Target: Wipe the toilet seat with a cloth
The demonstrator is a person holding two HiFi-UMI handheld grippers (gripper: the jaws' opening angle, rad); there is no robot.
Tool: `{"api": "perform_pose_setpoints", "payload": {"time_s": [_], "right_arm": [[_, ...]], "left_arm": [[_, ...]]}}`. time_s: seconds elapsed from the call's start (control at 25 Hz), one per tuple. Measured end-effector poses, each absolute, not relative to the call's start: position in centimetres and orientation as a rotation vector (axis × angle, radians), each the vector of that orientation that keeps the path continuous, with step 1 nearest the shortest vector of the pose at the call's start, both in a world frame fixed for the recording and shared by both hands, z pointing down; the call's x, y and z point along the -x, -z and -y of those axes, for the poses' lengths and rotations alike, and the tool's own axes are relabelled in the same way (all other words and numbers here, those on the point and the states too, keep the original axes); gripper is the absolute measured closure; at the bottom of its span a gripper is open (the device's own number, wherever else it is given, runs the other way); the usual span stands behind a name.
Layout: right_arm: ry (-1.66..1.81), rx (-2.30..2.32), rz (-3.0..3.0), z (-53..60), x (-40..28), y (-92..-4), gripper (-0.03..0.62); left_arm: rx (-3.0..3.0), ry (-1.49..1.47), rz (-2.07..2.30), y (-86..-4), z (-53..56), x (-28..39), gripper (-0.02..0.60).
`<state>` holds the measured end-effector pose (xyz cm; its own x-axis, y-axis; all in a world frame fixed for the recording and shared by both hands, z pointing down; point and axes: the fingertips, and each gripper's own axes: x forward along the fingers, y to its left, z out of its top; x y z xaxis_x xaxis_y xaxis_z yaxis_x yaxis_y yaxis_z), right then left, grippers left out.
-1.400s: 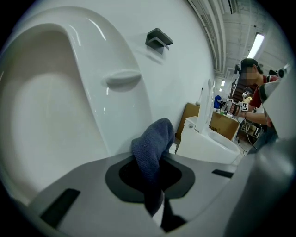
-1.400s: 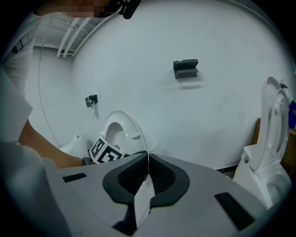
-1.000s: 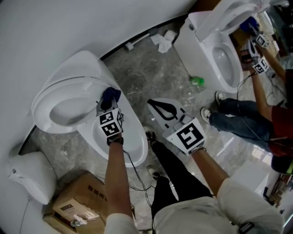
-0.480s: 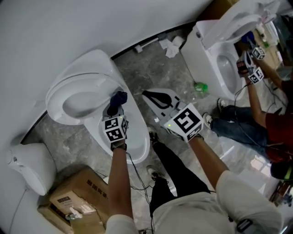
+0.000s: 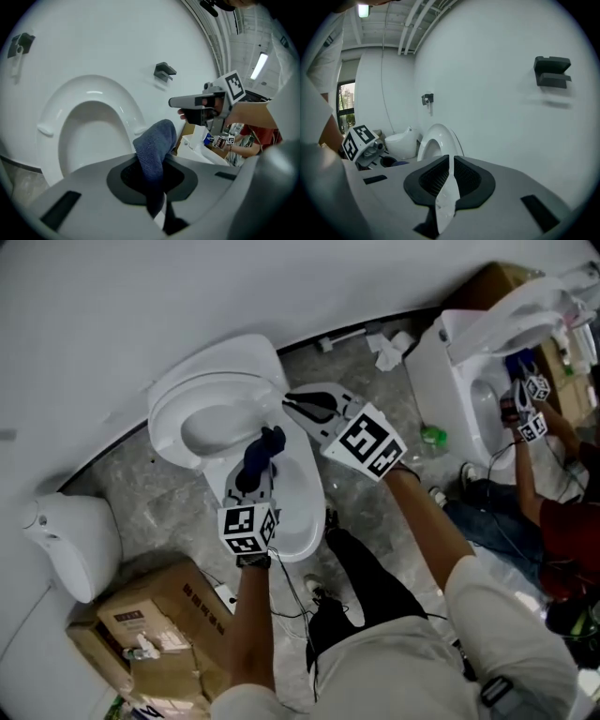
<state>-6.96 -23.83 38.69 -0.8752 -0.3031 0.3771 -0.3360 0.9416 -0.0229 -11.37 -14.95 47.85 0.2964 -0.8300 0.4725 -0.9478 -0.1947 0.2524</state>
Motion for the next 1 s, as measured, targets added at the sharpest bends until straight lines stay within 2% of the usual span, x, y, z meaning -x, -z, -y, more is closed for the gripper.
{"api": "perform_pose_setpoints", "payload": {"time_s": [0.16, 0.28, 0.64, 1.0], "right_arm": [[-0.069, -0.388, 2.686, 25.2, 9.4, -38.4, 0.549], [-0.051, -0.370, 2.665, 26.0, 10.8, -38.4, 0.491], [-0.017, -0.256, 2.561, 27.6, 14.9, -41.0, 0.476], [0.067, -0.159, 2.477, 28.1, 16.8, -43.0, 0.467]], "left_arm": [[-2.055, -0.271, 1.650, -44.1, 13.7, 13.4, 0.545], [-2.033, -0.253, 1.706, -41.7, 12.9, 15.0, 0.545], [-1.956, -0.212, 1.794, -37.5, 10.8, 19.1, 0.545], [-1.881, -0.194, 1.850, -37.4, 9.2, 21.6, 0.545]]}}
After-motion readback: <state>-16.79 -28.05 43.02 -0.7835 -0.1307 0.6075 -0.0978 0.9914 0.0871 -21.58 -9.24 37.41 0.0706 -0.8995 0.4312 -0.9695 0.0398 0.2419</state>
